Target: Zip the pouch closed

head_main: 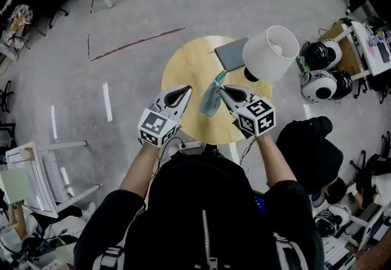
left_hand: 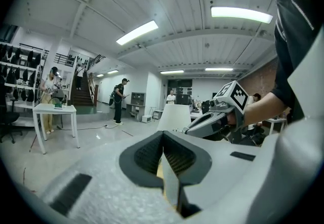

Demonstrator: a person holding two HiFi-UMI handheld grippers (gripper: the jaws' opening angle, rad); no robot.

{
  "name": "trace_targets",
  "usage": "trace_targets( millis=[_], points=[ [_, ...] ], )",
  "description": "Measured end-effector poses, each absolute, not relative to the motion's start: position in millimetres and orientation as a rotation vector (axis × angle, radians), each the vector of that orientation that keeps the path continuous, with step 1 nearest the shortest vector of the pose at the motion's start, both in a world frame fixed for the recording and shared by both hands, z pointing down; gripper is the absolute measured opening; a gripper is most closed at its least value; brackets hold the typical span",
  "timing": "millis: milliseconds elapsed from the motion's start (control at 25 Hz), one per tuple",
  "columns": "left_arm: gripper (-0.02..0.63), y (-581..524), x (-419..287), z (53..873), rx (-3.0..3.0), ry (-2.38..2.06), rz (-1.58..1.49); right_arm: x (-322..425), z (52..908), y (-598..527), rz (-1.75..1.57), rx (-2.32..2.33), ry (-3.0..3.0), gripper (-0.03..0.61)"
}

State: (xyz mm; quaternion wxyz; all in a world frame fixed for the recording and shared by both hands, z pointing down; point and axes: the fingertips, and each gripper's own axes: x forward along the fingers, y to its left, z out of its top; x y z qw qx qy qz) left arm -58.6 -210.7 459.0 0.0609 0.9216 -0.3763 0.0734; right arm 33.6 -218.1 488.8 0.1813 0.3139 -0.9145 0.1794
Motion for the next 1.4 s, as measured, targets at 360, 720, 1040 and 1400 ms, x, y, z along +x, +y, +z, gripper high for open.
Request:
trace_targets(
  millis=[360,720,1040,1400],
  points=[
    [0.108,-198.9,-48.7,440.9,2.855,-0.888,0.148,-1.4,454.7,-192.7,0.457,0.827,-2.670,0.018],
    [0.126,-184.5,-34.5,443.5,2.827,-0.679,0.089,-18.3,447.7,-167.9,0.432,0.702,-2.706,0.018],
    [0.054,-175.3,-37.5,440.5,2.862,-0.635,0.069,-21.2,455.1,-159.8,0.463,0.696,-2.694,0.018],
    [0.008,-169.0,-33.1,444.2,2.900,-0.623,0.119,-16.4,462.1,-156.2,0.525,0.728,-2.695,0.018]
  ],
)
